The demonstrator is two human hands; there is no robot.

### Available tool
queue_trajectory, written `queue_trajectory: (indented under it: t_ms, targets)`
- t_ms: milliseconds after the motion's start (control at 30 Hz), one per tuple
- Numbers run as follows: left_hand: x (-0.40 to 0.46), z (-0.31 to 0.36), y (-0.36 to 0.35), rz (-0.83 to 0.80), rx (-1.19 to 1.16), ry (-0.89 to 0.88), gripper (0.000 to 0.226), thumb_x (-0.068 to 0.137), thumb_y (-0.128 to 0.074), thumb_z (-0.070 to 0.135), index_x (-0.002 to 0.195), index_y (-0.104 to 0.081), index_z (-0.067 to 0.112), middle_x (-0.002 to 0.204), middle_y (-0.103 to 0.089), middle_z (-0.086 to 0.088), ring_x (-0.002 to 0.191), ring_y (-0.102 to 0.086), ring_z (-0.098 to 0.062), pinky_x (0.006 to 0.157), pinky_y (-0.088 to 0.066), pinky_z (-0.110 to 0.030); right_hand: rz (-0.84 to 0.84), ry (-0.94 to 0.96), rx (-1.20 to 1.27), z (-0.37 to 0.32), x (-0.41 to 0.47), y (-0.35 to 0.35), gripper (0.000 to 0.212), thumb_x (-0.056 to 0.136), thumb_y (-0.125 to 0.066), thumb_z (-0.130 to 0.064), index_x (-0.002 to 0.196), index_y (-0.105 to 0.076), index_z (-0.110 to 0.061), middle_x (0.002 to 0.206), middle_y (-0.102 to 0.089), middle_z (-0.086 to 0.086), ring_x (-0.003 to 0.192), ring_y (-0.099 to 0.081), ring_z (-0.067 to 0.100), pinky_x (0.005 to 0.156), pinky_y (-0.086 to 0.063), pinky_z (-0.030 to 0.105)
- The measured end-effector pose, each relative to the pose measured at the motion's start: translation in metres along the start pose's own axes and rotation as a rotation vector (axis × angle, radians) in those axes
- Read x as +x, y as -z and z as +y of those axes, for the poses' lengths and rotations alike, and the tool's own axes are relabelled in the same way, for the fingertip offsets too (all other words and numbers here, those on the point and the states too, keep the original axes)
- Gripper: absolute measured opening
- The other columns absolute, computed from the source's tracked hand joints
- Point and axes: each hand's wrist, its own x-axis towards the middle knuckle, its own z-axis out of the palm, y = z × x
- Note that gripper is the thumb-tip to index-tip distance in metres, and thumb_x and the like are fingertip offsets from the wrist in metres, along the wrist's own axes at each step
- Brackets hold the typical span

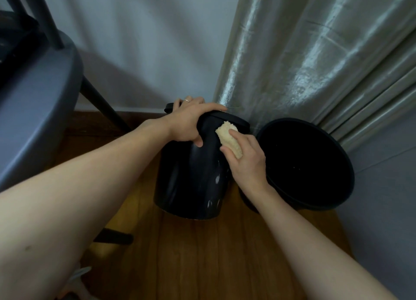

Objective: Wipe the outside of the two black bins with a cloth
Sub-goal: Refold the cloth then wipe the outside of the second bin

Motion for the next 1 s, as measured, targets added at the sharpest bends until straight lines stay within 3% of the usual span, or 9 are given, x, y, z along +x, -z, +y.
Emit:
queue_trajectory:
  t_ms: [200,333,433,533,700,900,1000]
  targets:
    - [0.001,-0.002,0.0,0.006,-0.014,0.0,0.097,0.06,-0.088,0.022,0.137,-0.037,0.051,0.11,-0.046,0.006,0.11,-0.034,-0.02,0.102,-0.019,-0.041,0.033,0.043,0.028,0.005,0.003,0.001,0.035,0.091,-0.068,-0.02,0.126,-0.063,-0.016,0.113,-0.061,0.004,0.101,-0.058,0.015,0.088,-0.038,0.013]
    - [0.005,0.004,0.0,-0.022,0.029,-0.004,0.089,0.059,-0.085,0.02,0.128,-0.036,0.048,0.124,-0.046,0.01,0.12,-0.034,-0.023,0.109,-0.019,-0.054,0.023,0.065,0.014,0.006,0.007,0.001,0.035,0.09,-0.069,-0.017,0.125,-0.065,-0.016,0.111,-0.061,0.004,0.1,-0.058,0.014,0.088,-0.034,0.008]
    - [0.006,0.008,-0.001,-0.037,0.055,-0.016,0.087,0.06,-0.082,0.021,0.129,-0.034,0.042,0.13,-0.046,0.011,0.124,-0.034,-0.023,0.108,-0.018,-0.056,0.023,0.065,0.023,0.005,0.009,0.001,0.035,0.09,-0.069,-0.017,0.124,-0.065,-0.015,0.11,-0.061,0.005,0.1,-0.058,0.016,0.088,-0.037,0.013]
    - [0.004,0.008,-0.002,-0.042,0.106,-0.018,0.096,0.061,-0.087,0.027,0.136,-0.031,0.047,0.114,-0.043,0.008,0.12,-0.034,-0.021,0.106,-0.02,-0.053,0.005,0.09,0.017,0.003,0.008,0.001,0.035,0.091,-0.068,-0.018,0.126,-0.064,-0.016,0.111,-0.06,0.005,0.101,-0.058,0.016,0.089,-0.041,0.018]
    - [0.002,0.005,0.0,-0.011,-0.004,-0.009,0.095,0.06,-0.087,0.02,0.134,-0.037,0.05,0.109,-0.046,0.008,0.112,-0.035,-0.02,0.104,-0.019,-0.045,0.029,0.1,0.017,0.001,0.009,0.004,0.034,0.091,-0.067,-0.017,0.125,-0.064,-0.016,0.109,-0.06,0.005,0.1,-0.057,0.015,0.088,-0.038,0.014]
    - [0.002,-0.002,0.0,-0.009,-0.028,0.005,0.096,0.06,-0.088,0.018,0.134,-0.036,0.05,0.117,-0.049,0.008,0.116,-0.036,-0.023,0.106,-0.021,-0.045,-0.01,0.127,-0.004,-0.003,0.015,0.004,0.036,0.091,-0.067,-0.017,0.127,-0.063,-0.015,0.11,-0.059,0.005,0.1,-0.057,0.015,0.088,-0.038,0.015]
    - [0.005,-0.003,-0.001,-0.014,0.029,-0.003,0.097,0.061,-0.087,0.019,0.137,-0.033,0.047,0.121,-0.049,0.007,0.118,-0.036,-0.026,0.108,-0.024,-0.049,-0.065,0.112,-0.04,-0.004,0.021,0.005,0.039,0.092,-0.066,-0.021,0.13,-0.061,-0.018,0.108,-0.056,0.006,0.099,-0.056,0.02,0.087,-0.042,0.023]
